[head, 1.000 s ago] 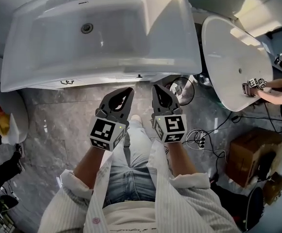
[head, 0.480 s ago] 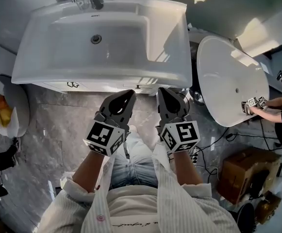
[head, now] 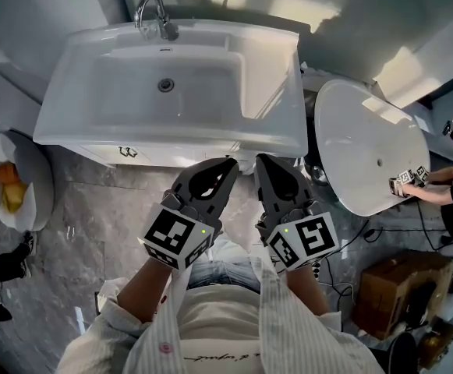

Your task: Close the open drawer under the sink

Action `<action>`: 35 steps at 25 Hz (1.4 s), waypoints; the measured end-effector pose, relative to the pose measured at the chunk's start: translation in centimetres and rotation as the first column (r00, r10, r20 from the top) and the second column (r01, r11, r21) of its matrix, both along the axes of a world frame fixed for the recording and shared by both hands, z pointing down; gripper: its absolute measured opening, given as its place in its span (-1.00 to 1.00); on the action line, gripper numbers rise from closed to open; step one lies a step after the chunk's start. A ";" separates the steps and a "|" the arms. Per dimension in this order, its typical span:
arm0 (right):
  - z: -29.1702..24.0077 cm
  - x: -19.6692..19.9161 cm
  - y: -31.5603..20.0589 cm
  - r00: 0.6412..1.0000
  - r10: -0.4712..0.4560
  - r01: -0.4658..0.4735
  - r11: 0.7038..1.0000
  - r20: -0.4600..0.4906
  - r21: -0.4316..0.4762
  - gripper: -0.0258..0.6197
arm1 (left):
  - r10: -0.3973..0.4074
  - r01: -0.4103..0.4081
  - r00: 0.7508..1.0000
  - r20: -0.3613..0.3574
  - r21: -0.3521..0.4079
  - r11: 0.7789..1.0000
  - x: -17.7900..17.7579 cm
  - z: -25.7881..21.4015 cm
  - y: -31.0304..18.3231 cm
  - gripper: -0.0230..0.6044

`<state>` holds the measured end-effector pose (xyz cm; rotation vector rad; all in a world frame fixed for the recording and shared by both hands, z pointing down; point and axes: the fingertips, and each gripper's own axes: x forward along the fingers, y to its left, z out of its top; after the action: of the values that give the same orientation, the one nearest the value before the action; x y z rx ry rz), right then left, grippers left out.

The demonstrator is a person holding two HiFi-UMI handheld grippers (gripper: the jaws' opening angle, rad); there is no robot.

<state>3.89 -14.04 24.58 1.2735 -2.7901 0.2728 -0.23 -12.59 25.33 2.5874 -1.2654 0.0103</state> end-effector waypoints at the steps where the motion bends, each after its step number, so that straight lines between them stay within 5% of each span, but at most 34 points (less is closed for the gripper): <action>1: -0.5 -0.3 0.4 1.000 -0.011 0.011 1.000 -0.003 0.001 -0.89 | 0.010 -0.010 1.000 -0.001 0.010 1.000 0.1 -0.7 0.3 -0.87; 13: -4.3 -2.4 3.3 0.997 -0.070 0.071 0.997 -0.033 0.029 -0.89 | 0.034 -0.031 0.999 -0.024 0.098 0.995 -1.2 -6.0 1.9 -0.87; 22: -4.3 -4.2 3.0 0.995 -0.093 0.093 0.995 -0.028 0.021 -0.89 | 0.019 -0.019 1.000 -0.005 0.091 0.996 -2.6 -5.7 1.7 -0.87; 35: -3.9 -4.0 2.7 0.995 -0.096 0.096 0.995 -0.033 -0.001 -0.89 | 0.123 -0.128 0.991 0.047 0.111 0.986 -2.4 -6.3 0.8 -0.87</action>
<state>-0.11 -11.33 20.70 1.1287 -2.8131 0.2429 -2.64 -11.74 19.03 2.7741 -1.1451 0.0137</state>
